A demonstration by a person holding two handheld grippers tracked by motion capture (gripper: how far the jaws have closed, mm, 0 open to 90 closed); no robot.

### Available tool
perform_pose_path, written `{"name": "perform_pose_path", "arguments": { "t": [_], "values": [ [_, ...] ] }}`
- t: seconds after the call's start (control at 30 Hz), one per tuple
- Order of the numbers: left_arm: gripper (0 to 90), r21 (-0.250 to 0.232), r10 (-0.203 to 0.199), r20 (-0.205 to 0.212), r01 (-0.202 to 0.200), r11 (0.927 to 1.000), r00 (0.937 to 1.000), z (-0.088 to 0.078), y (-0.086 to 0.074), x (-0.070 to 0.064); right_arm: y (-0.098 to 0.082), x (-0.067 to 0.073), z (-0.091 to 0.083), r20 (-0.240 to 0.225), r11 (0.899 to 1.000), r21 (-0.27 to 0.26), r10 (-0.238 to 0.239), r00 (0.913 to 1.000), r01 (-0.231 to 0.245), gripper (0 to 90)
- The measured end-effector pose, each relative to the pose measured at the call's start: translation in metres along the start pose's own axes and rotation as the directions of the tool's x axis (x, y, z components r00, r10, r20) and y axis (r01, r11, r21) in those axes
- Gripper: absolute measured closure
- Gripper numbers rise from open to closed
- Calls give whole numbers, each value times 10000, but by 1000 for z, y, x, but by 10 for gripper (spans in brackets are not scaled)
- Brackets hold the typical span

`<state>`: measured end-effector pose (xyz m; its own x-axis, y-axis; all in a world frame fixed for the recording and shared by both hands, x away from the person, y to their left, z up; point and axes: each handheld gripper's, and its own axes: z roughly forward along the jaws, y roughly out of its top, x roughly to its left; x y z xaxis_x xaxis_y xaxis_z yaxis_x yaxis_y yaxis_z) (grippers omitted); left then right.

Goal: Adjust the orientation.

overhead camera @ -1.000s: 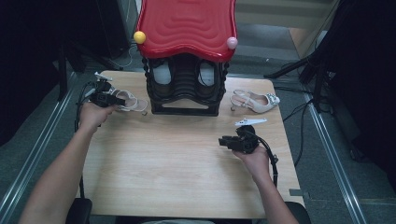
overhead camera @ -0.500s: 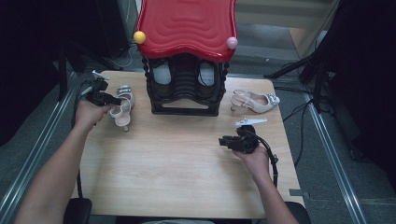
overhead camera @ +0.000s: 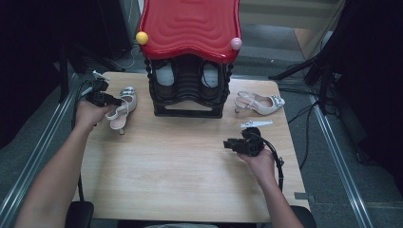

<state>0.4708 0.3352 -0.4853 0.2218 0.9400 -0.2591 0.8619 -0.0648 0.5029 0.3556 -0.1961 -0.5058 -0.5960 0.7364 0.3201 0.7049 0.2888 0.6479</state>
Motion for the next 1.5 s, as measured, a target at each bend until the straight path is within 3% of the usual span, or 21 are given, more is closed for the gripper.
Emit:
{"name": "perform_pose_path", "arguments": {
  "t": [0.17,0.3,0.37,0.5,0.57,0.7,0.8,1.0,1.1,1.23,1.3,1.5],
  "values": [
    [787,-3,-191,361,191,9998,9992,-3,0,-3,0,0,0,-8,10000,13,-6,10000,6,711],
    [700,-25,141,356,-140,9999,9993,-11,2,-12,0,-1,0,28,10000,6,19,10000,-19,709],
    [664,-294,236,299,-228,9993,9993,-16,2,-16,0,-1,0,29,10000,30,21,10000,-21,707],
    [542,-711,59,452,-26,9975,9990,-25,2,-20,0,0,0,20,10000,40,-5,10000,5,704],
    [466,-662,11,623,30,9978,9981,-27,2,-20,0,0,-1,25,10000,56,17,10000,-17,702],
    [361,-682,228,572,-189,9975,9981,-26,0,-19,0,-1,-1,64,10000,59,10,10000,-10,696],
    [282,-550,105,581,-73,9985,9983,-25,-1,-18,0,-1,-1,77,10000,65,15,10000,-16,693],
    [152,-846,-258,812,327,9959,9964,-22,-2,-17,0,-1,0,72,10000,91,25,10000,-26,687],
    [133,-921,-465,763,535,9943,9960,-18,-6,-16,0,-1,-1,84,10000,88,22,10000,-23,684],
    [117,-582,-417,507,447,9973,9978,-12,-11,-11,0,-1,-1,81,10000,77,9,10000,-9,679],
    [93,-356,-348,68,350,9988,9994,-8,-12,-12,0,-1,-1,97,10000,65,-8,10000,8,677],
    [69,-369,-789,390,803,9961,9961,0,-18,-9,0,-1,0,116,10000,30,-25,9999,25,673]
  ]
}}
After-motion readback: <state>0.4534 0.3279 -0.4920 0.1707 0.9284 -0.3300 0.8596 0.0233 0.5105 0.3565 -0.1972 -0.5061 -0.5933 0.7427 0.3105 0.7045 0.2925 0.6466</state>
